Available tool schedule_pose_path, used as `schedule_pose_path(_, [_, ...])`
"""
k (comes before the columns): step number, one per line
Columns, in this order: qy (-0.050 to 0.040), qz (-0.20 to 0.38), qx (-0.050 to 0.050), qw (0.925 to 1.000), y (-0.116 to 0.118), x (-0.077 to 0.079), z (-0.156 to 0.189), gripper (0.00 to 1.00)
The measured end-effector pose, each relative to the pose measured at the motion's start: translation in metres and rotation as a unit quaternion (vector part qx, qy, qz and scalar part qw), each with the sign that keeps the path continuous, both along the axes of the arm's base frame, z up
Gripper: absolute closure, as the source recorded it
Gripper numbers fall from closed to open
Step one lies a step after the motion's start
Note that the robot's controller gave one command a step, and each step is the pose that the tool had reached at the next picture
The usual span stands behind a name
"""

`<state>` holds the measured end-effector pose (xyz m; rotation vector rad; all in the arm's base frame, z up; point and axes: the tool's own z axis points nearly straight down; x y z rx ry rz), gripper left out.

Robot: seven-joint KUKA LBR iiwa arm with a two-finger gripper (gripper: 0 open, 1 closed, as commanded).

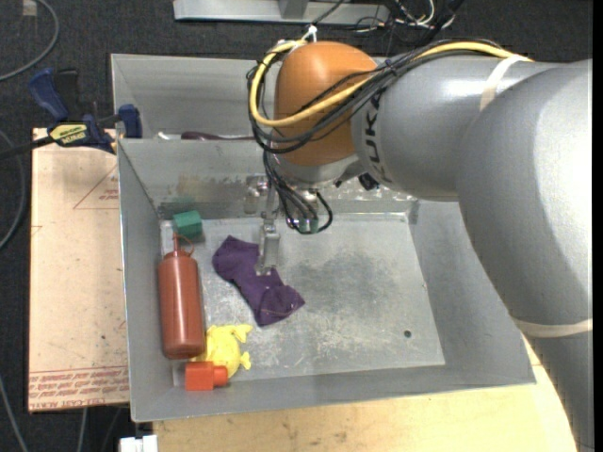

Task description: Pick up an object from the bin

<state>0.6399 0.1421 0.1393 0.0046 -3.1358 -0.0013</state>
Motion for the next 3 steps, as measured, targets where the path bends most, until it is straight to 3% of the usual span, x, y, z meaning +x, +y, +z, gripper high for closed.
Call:
schedule_pose_path(1, [-0.0035, -0.001, 0.0, 1.0, 0.0, 0.002, 0.005, 0.0])
schedule_pose_path(2, [-0.0058, -0.01, 0.002, 0.9999, -0.013, -0.011, -0.037, 0.0])
schedule_pose_path(3, [-0.0046, -0.047, 0.001, 0.9989, -0.021, -0.016, -0.068, 1.0])
